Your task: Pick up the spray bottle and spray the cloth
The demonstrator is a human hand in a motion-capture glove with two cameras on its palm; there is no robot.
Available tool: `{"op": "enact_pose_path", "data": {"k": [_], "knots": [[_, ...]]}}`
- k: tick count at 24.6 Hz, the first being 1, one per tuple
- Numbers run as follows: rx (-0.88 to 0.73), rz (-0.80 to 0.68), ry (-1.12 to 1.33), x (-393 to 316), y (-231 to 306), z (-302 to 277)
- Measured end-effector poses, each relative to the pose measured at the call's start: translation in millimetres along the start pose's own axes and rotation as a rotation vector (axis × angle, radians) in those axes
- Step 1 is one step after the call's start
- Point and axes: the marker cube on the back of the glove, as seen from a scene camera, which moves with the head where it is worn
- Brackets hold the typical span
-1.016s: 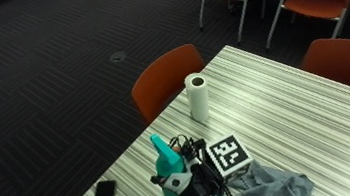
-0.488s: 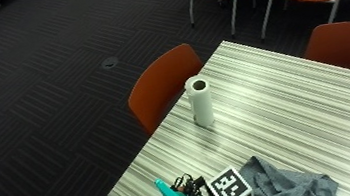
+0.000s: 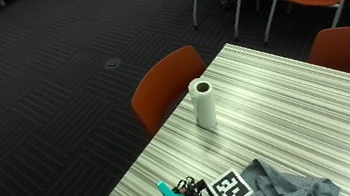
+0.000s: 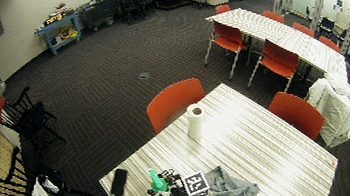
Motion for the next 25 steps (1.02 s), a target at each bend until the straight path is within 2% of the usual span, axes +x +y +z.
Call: {"op": "enact_pose_path", "data": {"k": [21,25], "knots": [[-0.051,0.022,-0.031,-5,21,4],[-0.049,-0.056,-0.038,-21,32,7]]}}
